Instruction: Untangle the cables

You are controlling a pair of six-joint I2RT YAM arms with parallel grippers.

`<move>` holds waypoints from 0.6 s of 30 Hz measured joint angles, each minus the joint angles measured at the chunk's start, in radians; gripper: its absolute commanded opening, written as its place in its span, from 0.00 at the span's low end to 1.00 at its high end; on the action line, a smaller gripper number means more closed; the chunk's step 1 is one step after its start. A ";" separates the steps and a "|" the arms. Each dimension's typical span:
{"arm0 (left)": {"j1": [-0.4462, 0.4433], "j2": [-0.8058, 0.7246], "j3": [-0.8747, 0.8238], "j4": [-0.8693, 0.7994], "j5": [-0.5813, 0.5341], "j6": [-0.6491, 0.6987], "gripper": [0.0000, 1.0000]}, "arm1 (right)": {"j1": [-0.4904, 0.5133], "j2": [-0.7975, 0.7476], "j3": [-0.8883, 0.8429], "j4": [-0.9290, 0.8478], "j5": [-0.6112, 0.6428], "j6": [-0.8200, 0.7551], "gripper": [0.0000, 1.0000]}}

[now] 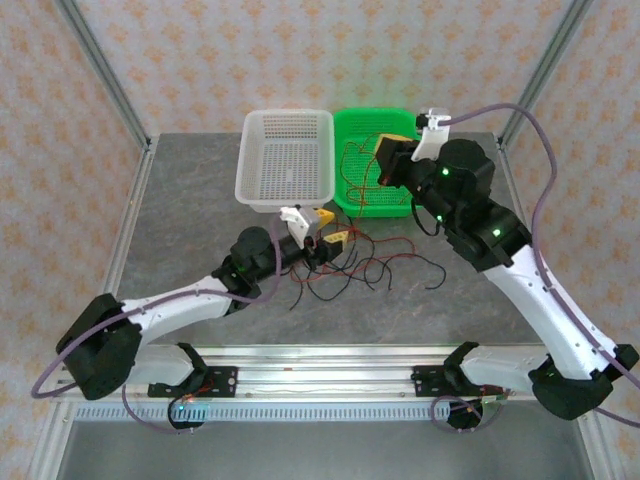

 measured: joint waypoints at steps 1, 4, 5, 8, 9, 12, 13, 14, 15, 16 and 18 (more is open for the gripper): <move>0.020 0.017 0.022 -0.011 0.031 0.017 0.53 | 0.000 -0.007 0.009 -0.007 -0.041 -0.053 0.00; 0.077 0.040 0.081 -0.040 0.114 0.054 0.52 | 0.000 -0.027 0.040 -0.043 -0.174 -0.198 0.00; 0.087 0.042 0.100 -0.053 0.134 0.068 0.52 | 0.000 -0.034 0.049 -0.056 -0.220 -0.241 0.00; 0.090 0.049 0.154 -0.094 0.189 0.102 0.50 | 0.000 -0.056 0.078 -0.109 -0.369 -0.393 0.00; 0.090 0.055 0.176 -0.109 0.208 0.117 0.49 | 0.000 -0.061 0.092 -0.139 -0.423 -0.451 0.00; 0.090 0.077 0.224 -0.158 0.242 0.155 0.49 | 0.000 -0.056 0.158 -0.235 -0.551 -0.597 0.00; 0.090 0.087 0.242 -0.181 0.255 0.172 0.50 | 0.000 -0.046 0.190 -0.272 -0.586 -0.641 0.00; 0.090 0.095 0.260 -0.208 0.266 0.187 0.50 | 0.000 -0.033 0.220 -0.303 -0.616 -0.676 0.00; 0.090 0.105 0.281 -0.241 0.282 0.206 0.51 | 0.000 -0.016 0.254 -0.335 -0.644 -0.712 0.00; 0.090 0.116 0.307 -0.281 0.299 0.225 0.51 | 0.000 0.003 0.287 -0.365 -0.671 -0.745 0.00; 0.090 0.137 0.360 -0.365 0.339 0.258 0.52 | 0.000 0.042 0.339 -0.413 -0.713 -0.795 0.00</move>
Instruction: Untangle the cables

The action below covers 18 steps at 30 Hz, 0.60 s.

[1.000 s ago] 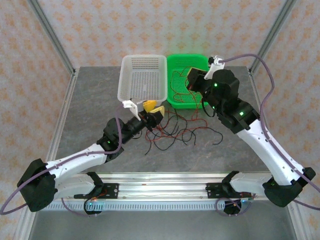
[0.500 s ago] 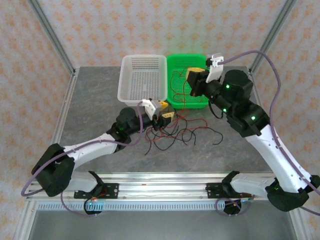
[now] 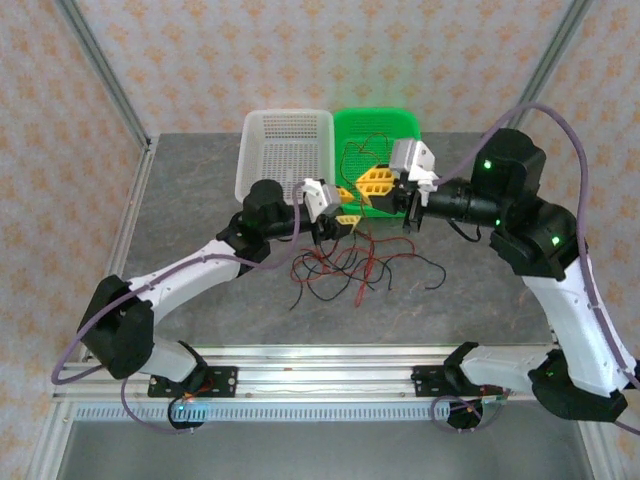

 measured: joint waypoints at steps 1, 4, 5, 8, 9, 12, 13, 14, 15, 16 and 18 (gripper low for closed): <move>0.000 0.009 0.027 -0.048 0.023 0.016 0.52 | 0.000 0.022 0.023 -0.025 -0.019 -0.022 0.00; 0.000 0.012 0.064 -0.153 0.087 0.045 0.53 | 0.000 0.087 0.074 -0.093 -0.062 -0.075 0.00; 0.000 0.008 0.064 -0.178 0.102 0.049 0.53 | 0.000 0.105 0.086 -0.113 -0.073 -0.089 0.00; 0.000 -0.014 0.064 -0.277 0.124 0.072 0.53 | 0.000 0.151 0.118 -0.173 -0.107 -0.130 0.00; 0.000 -0.027 0.064 -0.311 0.124 0.080 0.54 | 0.000 0.162 0.129 -0.193 -0.117 -0.142 0.00; 0.010 -0.074 0.064 -0.393 0.121 0.110 0.55 | 0.000 0.174 0.143 -0.225 -0.137 -0.167 0.00; 0.016 -0.090 0.064 -0.412 0.121 0.120 0.56 | 0.000 0.174 0.144 -0.232 -0.142 -0.174 0.00; 0.022 -0.103 0.064 -0.424 0.120 0.126 0.56 | 0.000 0.174 0.146 -0.238 -0.145 -0.179 0.00; 0.027 -0.113 0.069 -0.439 0.119 0.135 0.56 | 0.000 0.174 0.149 -0.243 -0.151 -0.182 0.00; 0.031 -0.117 0.075 -0.448 0.119 0.143 0.56 | 0.000 0.174 0.151 -0.246 -0.154 -0.185 0.00; 0.034 -0.114 0.093 -0.462 0.119 0.152 0.56 | 0.000 0.174 0.156 -0.250 -0.161 -0.191 0.00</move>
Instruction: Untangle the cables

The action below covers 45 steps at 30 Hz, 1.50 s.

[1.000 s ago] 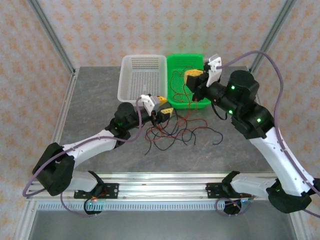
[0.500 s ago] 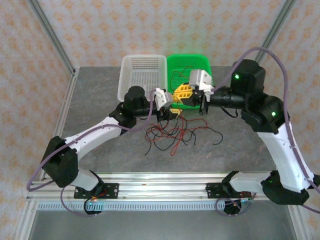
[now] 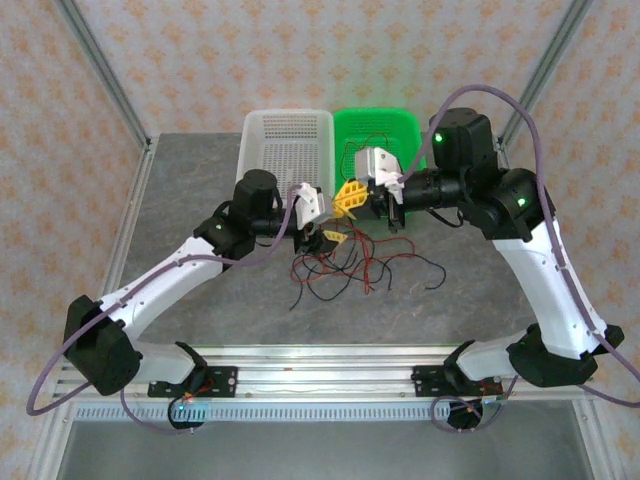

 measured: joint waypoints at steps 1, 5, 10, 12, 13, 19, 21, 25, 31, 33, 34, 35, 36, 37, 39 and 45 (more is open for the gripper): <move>0.000 0.005 0.007 -0.006 0.001 0.005 0.56 | 0.000 0.000 0.003 -0.001 -0.002 -0.002 0.00; 0.000 0.061 0.048 -0.021 0.011 0.023 0.56 | 0.000 0.008 0.027 -0.007 -0.017 -0.002 0.00; 0.000 0.121 0.061 -0.079 0.041 0.032 0.56 | 0.000 0.017 0.040 -0.007 -0.032 -0.006 0.00; 0.000 0.119 0.055 -0.092 0.062 0.032 0.58 | 0.000 0.019 0.040 -0.007 -0.036 -0.009 0.00; 0.000 0.116 0.051 -0.093 0.068 0.032 0.58 | 0.000 0.020 0.040 -0.007 -0.037 -0.009 0.00; 0.000 0.097 0.036 -0.121 0.101 0.051 0.60 | 0.000 0.030 0.042 -0.007 -0.051 -0.009 0.00; 0.000 0.098 0.036 -0.131 0.101 0.052 0.60 | 0.000 0.038 0.050 -0.007 -0.051 -0.009 0.00; 0.000 0.113 0.036 -0.142 0.101 0.059 0.61 | 0.000 0.050 0.069 -0.006 -0.054 -0.009 0.00; -0.008 0.152 0.035 -0.180 0.101 0.076 0.61 | 0.000 0.053 0.077 -0.005 -0.055 -0.009 0.00; -0.018 0.152 0.034 -0.182 0.103 0.077 0.61 | 0.000 0.053 0.077 -0.005 -0.055 -0.009 0.00; -0.022 0.152 0.034 -0.182 0.105 0.077 0.60 | 0.000 0.053 0.077 -0.005 -0.055 -0.009 0.00; -0.027 0.152 0.030 -0.181 0.107 0.076 0.59 | 0.000 0.053 0.077 -0.005 -0.057 -0.008 0.00; -0.028 0.152 0.025 -0.179 0.108 0.076 0.57 | 0.000 0.053 0.077 -0.002 -0.059 -0.008 0.00; -0.029 0.152 0.018 -0.177 0.108 0.073 0.54 | 0.000 0.053 0.077 0.000 -0.062 -0.008 0.00; -0.030 0.152 0.004 -0.171 0.108 0.058 0.39 | 0.000 0.053 0.077 0.006 -0.066 -0.008 0.00; -0.030 0.152 -0.034 -0.113 0.089 0.008 0.00 | 0.000 0.049 0.074 0.032 -0.062 0.011 0.00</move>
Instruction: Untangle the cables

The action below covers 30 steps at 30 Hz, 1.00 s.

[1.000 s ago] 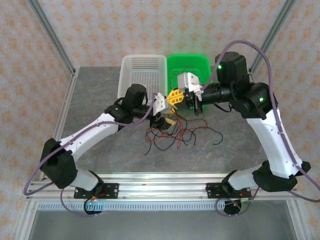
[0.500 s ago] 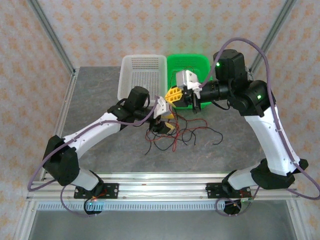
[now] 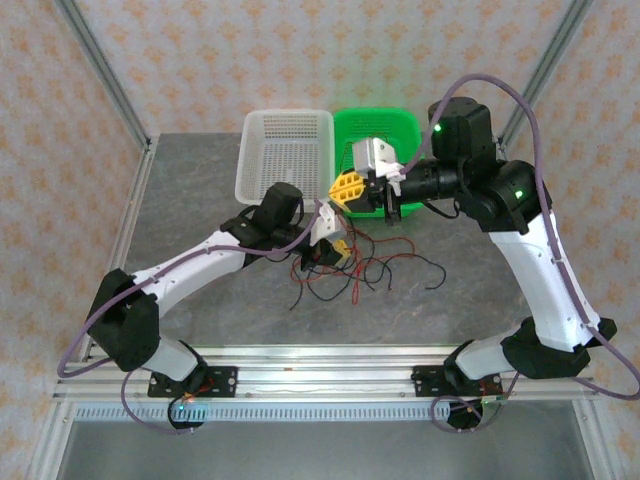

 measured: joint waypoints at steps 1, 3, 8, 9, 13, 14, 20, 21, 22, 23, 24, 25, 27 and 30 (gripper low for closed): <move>0.000 -0.002 -0.011 0.021 -0.009 -0.015 0.00 | 0.000 -0.009 -0.012 0.023 0.008 0.013 0.00; 0.000 -0.013 -0.045 0.069 -0.037 -0.053 0.00 | 0.000 -0.041 -0.060 0.085 0.039 0.055 0.00; 0.000 -0.115 -0.224 0.255 -0.155 -0.208 0.00 | 0.000 -0.209 -0.290 0.368 0.244 0.227 0.00; 0.000 -0.140 -0.261 0.294 -0.179 -0.245 0.00 | 0.000 -0.237 -0.322 0.425 0.293 0.257 0.00; 0.000 -0.228 -0.400 0.451 -0.283 -0.393 0.00 | 0.000 -0.314 -0.404 0.664 0.544 0.376 0.00; 0.000 -0.246 -0.428 0.486 -0.302 -0.426 0.00 | 0.000 -0.322 -0.417 0.722 0.608 0.401 0.00; -0.017 -0.312 -0.502 0.585 -0.362 -0.539 0.00 | 0.000 -0.301 -0.459 0.944 0.920 0.490 0.00; -0.019 -0.319 -0.503 0.587 -0.368 -0.547 0.00 | 0.000 -0.290 -0.460 0.964 0.956 0.495 0.00; -0.024 -0.328 -0.504 0.589 -0.375 -0.555 0.00 | 0.000 -0.278 -0.460 0.983 0.990 0.500 0.00; -0.024 -0.335 -0.504 0.589 -0.380 -0.561 0.00 | 0.000 -0.266 -0.462 1.000 1.025 0.505 0.00; -0.024 -0.341 -0.504 0.589 -0.386 -0.564 0.00 | 0.000 -0.257 -0.464 1.017 1.054 0.507 0.00; -0.024 -0.348 -0.504 0.589 -0.394 -0.567 0.00 | 0.000 -0.248 -0.465 1.031 1.081 0.509 0.00; -0.024 -0.358 -0.504 0.588 -0.404 -0.573 0.00 | 0.000 -0.233 -0.465 1.056 1.123 0.509 0.00; -0.024 -0.363 -0.503 0.587 -0.421 -0.577 0.00 | 0.000 -0.218 -0.465 1.102 1.183 0.509 0.00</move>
